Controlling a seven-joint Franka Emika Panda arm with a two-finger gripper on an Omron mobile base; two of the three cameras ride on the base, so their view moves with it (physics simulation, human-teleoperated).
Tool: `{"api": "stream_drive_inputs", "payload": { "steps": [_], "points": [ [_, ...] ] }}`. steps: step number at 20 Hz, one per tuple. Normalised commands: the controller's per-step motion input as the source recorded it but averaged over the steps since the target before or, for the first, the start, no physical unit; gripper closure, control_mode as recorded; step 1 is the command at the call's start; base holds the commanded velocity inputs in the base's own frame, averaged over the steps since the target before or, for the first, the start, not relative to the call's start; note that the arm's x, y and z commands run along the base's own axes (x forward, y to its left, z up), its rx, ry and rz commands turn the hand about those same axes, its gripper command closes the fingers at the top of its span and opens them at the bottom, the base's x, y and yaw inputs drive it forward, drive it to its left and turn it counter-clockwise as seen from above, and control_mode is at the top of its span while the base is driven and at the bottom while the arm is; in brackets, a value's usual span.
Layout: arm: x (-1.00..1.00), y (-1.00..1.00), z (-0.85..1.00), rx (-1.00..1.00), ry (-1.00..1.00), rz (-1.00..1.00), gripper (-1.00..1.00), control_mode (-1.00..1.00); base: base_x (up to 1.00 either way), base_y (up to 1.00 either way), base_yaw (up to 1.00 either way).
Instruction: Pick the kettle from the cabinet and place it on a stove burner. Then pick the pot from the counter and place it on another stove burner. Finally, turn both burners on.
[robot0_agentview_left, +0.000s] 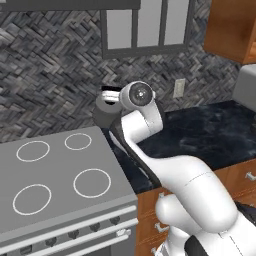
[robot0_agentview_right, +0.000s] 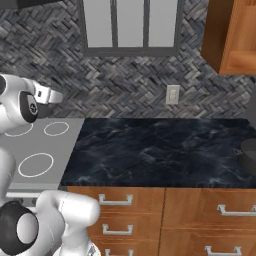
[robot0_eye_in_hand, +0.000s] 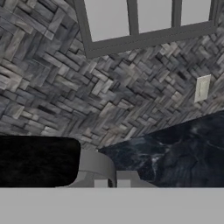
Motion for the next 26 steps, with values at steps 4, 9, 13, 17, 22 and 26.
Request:
{"api": "stream_drive_inputs", "payload": {
  "steps": [4, 9, 13, 17, 22, 26],
  "points": [
    [0.18, 0.26, -0.33, 0.00, 0.00, 0.00, 1.00, -1.00, 0.00, 0.00, 0.00],
    [0.17, 0.22, -0.30, 0.00, 0.00, 0.00, 1.00, -1.00, 0.00, 0.00, 0.00],
    [0.13, 0.10, -0.34, 0.00, 0.10, 0.00, 1.00, -1.00, 0.00, 0.00, 0.00],
    [0.07, 0.01, -0.25, 0.00, 0.15, 0.00, 1.00, -1.00, 0.00, 0.00, 0.00],
    [0.15, 0.03, -0.29, 0.00, 0.11, 0.00, 1.00, -1.00, 0.00, 0.00, 0.00],
    [0.08, 0.09, -0.26, 0.00, 0.01, 0.00, 1.00, -1.00, 0.00, 0.00, 0.00]
  ]
}}
